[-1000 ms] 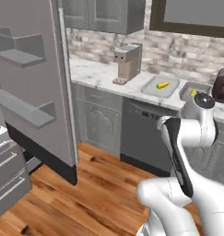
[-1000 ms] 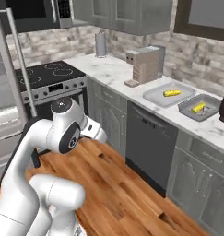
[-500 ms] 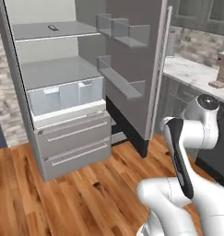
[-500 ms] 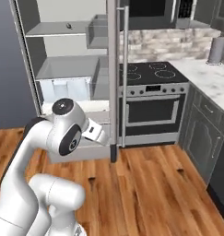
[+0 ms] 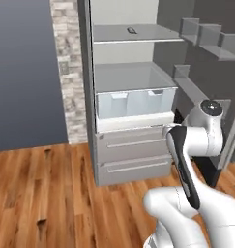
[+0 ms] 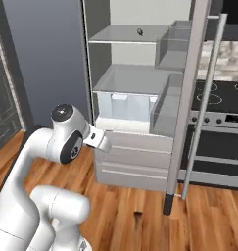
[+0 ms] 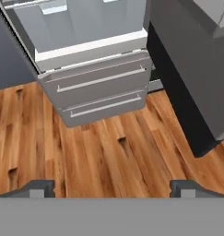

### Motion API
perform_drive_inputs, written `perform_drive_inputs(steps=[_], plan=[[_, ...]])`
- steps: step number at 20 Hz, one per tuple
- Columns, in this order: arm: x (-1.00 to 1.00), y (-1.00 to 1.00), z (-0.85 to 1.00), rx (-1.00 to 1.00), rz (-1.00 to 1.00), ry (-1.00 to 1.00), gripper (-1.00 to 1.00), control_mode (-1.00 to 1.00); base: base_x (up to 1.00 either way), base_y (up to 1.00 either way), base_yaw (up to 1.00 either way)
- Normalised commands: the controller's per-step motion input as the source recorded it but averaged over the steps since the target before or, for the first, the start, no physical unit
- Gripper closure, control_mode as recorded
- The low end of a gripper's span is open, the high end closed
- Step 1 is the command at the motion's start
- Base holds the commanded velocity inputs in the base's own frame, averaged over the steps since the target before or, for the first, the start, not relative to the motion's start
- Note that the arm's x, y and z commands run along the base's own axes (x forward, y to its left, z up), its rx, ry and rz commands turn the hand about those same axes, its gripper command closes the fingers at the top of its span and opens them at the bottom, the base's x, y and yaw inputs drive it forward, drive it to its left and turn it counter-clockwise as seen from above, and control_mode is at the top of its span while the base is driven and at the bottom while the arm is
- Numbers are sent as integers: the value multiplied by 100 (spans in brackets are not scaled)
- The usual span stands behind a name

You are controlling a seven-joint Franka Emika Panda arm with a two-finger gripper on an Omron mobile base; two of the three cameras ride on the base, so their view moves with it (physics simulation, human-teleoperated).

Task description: Place one corn and one fish in each tupperware on the nearby counter, to pack two identical lunches.

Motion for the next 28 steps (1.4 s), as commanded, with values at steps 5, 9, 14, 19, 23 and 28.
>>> perform_drive_inputs(steps=[5,9,14,19,23,28], plan=[[0,0,0,0,0,0,-100,100,100,0,24],[0,0,0,0,0,0,-100,100,100,-5,17],[0,0,0,0,0,0,-100,100,100,-74,3],[0,0,0,0,0,0,-100,100,100,-42,-1],[0,0,0,0,0,0,-100,100,100,20,0],[0,0,0,0,0,0,-100,100,93,4,-3]])
